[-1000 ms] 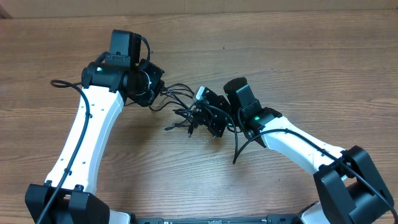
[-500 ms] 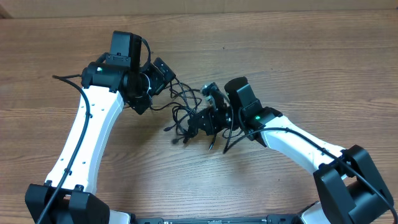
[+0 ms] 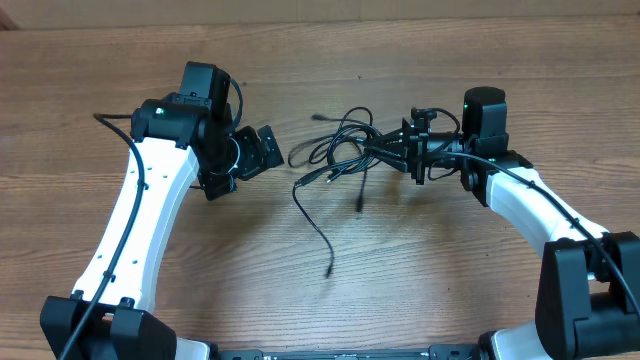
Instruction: Untangle cables
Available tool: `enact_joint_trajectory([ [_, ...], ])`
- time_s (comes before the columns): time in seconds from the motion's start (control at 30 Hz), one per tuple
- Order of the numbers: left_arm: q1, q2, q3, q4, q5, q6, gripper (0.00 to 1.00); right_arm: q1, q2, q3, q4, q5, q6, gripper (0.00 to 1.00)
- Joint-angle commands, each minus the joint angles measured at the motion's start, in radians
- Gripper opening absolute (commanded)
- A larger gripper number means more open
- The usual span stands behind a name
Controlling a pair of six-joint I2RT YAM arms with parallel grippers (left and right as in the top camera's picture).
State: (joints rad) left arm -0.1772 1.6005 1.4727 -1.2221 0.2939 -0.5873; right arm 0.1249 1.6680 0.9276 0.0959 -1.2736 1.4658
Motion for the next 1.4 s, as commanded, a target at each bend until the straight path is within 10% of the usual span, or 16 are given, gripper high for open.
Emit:
enact_joint_trajectory([
  [0.0, -0.037, -0.009, 0.023, 0.017, 0.073, 0.247, 1.0, 0.006, -0.029, 0.017, 0.007, 0.019, 0.158, 0.04],
  [0.63, -0.293, -0.245, 0.023, 0.309, -0.224, 0.384, 1.0, 0.008, -0.03, 0.017, 0.024, 0.154, 0.32, 0.04],
  [1.0, -0.378, -0.232, 0.022, 0.35, -0.04, 0.721, 1.0, 0.021, -0.03, 0.017, 0.481, 0.076, 0.696, 0.04],
  [1.37, -0.427, -0.221, 0.021, 0.367, -0.142, 0.806, 0.99, 0.022, -0.03, 0.017, 0.581, 0.095, 0.696, 0.04],
])
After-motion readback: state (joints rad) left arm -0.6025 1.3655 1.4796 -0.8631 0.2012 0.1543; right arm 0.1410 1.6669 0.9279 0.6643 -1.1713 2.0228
